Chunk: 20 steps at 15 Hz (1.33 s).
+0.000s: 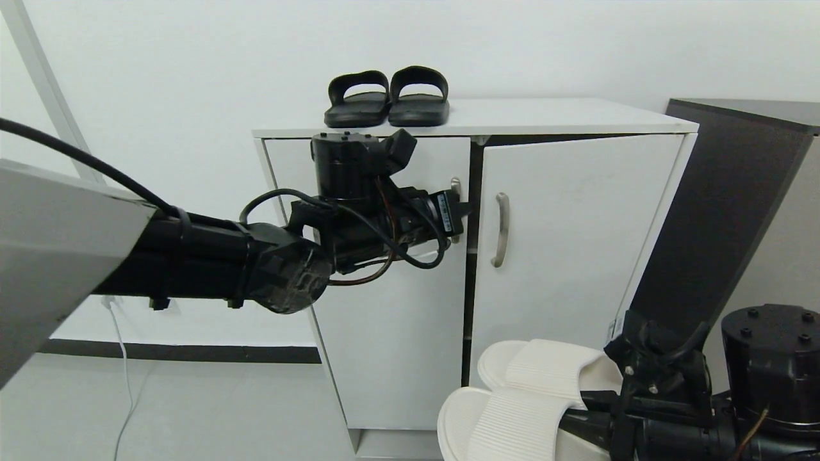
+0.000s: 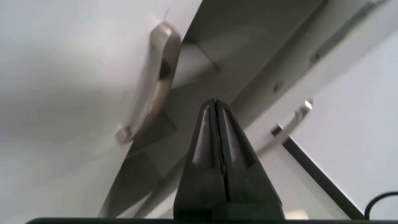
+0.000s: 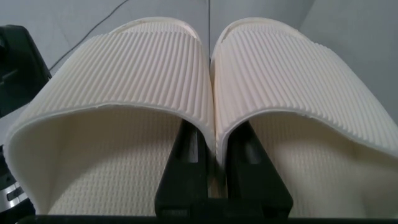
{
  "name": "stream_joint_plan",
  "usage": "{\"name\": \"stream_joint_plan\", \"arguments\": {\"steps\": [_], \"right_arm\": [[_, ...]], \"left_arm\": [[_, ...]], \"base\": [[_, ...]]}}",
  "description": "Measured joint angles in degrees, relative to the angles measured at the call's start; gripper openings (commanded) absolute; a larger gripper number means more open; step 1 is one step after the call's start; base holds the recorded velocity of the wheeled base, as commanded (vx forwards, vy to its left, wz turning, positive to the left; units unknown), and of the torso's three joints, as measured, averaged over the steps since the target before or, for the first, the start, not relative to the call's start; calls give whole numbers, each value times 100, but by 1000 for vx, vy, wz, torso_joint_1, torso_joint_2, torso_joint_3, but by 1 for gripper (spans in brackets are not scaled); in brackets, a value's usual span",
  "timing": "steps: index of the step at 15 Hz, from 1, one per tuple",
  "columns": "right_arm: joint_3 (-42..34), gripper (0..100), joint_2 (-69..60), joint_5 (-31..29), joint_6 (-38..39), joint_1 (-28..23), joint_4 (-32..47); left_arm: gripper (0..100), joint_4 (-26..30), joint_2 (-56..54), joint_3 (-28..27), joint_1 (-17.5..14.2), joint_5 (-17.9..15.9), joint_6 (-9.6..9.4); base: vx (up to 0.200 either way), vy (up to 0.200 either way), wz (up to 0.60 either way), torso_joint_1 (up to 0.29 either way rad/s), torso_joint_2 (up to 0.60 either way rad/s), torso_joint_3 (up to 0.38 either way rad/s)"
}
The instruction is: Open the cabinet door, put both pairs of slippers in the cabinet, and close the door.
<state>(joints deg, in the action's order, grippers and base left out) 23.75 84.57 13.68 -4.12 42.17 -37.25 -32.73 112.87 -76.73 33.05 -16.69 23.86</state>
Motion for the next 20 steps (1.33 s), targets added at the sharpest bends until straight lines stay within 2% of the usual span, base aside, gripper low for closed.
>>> {"name": "stream_joint_plan", "arguments": {"steps": [4, 5, 6, 7, 11, 14, 16, 18, 20], "right_arm": [[-73, 0, 5, 2, -6, 72, 1], [-79, 0, 7, -2, -12, 83, 1], [-79, 0, 9, -5, -34, 100, 4], [-84, 0, 9, -5, -61, 110, 11], [-90, 0, 33, -9, -80, 121, 15], [-117, 0, 52, -9, -78, 144, 6], [-127, 0, 61, -9, -78, 173, 1], [-132, 0, 66, -7, -78, 174, 4], [-137, 0, 68, -9, -80, 174, 9]], "left_arm": [[0, 82, 282, -306, 18, -4, 33], [0, 63, 323, -336, 20, -9, 138], [0, 17, 372, -408, 35, -6, 329], [0, 5, 405, -456, 57, -2, 404], [0, 9, 444, -455, 232, 71, 413], [0, -194, 328, -72, 611, 63, 393], [0, -558, 196, 247, 873, 60, 384], [0, -591, 113, 347, 923, 63, 382], [0, -602, 33, 444, 777, 63, 382]], "base": [[0, 0, 0, 0, 0, 0], [0, 0, 0, 0, 0, 0], [0, 0, 0, 0, 0, 0], [-200, 0, 0, 2, 2, 2], [-200, 0, 0, 4, 5, 0], [-200, 0, 0, 1, 5, 2], [-200, 0, 0, 0, 2, -2], [-100, 0, 0, -4, 4, 6], [0, 0, 0, 0, 0, 0]]}}
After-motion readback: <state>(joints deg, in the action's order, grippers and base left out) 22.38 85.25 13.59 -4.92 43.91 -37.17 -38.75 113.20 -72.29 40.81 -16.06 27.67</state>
